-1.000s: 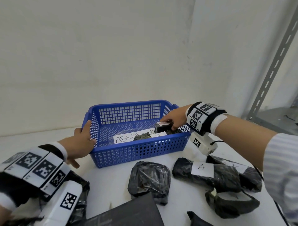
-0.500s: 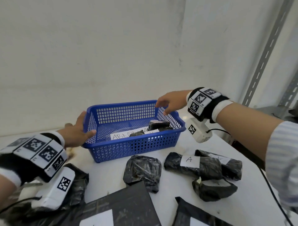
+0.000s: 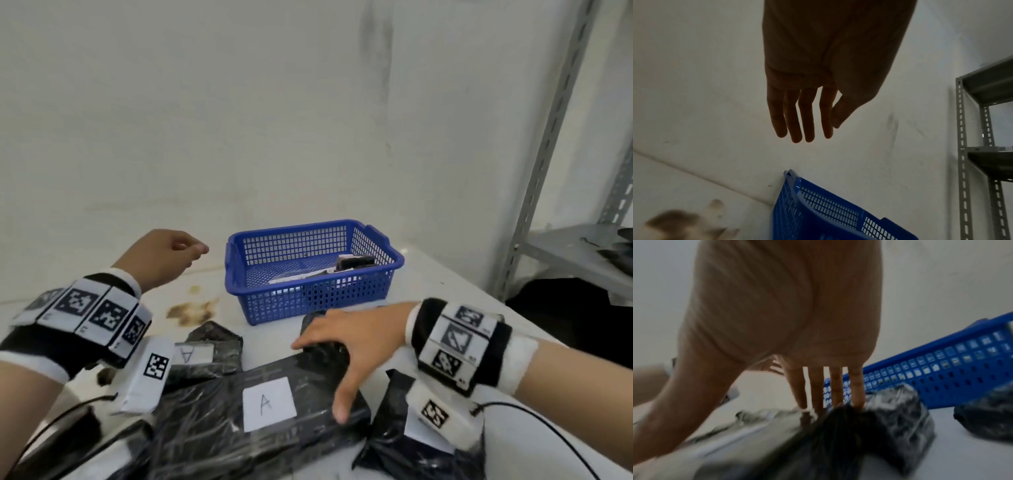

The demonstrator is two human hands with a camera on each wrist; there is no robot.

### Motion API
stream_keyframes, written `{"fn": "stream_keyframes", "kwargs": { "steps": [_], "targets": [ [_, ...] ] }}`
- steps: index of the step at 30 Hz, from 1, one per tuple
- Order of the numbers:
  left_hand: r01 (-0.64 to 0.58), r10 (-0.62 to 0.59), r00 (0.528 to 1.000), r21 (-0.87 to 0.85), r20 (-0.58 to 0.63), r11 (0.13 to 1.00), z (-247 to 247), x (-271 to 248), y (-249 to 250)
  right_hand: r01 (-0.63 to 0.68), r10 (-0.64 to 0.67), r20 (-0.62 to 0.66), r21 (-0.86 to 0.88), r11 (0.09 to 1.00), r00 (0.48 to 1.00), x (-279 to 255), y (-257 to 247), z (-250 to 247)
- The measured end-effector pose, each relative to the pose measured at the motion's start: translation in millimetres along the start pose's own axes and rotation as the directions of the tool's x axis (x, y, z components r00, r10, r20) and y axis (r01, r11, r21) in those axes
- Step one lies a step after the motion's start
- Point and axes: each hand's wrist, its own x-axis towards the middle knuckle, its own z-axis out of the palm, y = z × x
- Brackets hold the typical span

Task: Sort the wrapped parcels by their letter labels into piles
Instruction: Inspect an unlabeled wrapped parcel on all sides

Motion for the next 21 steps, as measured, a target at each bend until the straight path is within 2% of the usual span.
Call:
{"fn": "stream_keyframes", "kwargs": {
  "steps": [3, 6, 10, 14, 16, 18, 21],
  "targets": [
    [-0.005, 0.005, 1.0, -0.004, 0.006, 1.0, -7.3, -22.3, -8.6, -0.039, 0.047, 0.032, -0.217, 0.975, 0.998, 1.8, -20.9, 18.6],
    [0.015, -0.015, 1.0, -0.015, 0.011, 1.0, -9.7, -45.0, -16.6, -0.043, 0.024, -0.076, -0.259, 0.965, 0.997, 5.5, -28.6, 22.9],
    [0.05, -0.05, 0.999, 0.0, 0.014, 0.999, -11.6, -74.7, -20.9, 0.009, -0.031, -0.22, -0.102, 0.995, 0.975, 2.2, -27.8, 19.0],
    [0.121, -0.117, 0.985, -0.023, 0.127, 0.992, -15.1, -98.8, -18.1, 0.04, -0.026, -0.394, 0.026, 0.999, 0.919, -12.4, -25.3, -3.6],
    [0.12, -0.098, 0.982, -0.132, 0.162, 0.984, -19.6, -105.0, -16.5, 0.036, -0.009, -0.486, 0.047, 0.998, 0.874, -22.8, -25.2, -22.3],
    [0.117, -0.052, 0.979, -0.337, 0.195, 0.934, -26.0, -107.9, -16.0, 0.027, -0.006, -0.561, 0.029, 0.999, 0.828, -32.8, -26.2, -44.7],
    [0.106, 0.082, 0.964, -0.651, 0.252, 0.752, -38.9, -107.5, -8.7, 0.045, -0.028, -0.654, 0.009, 0.999, 0.756, -40.3, -28.7, -75.9]
  ]
}}
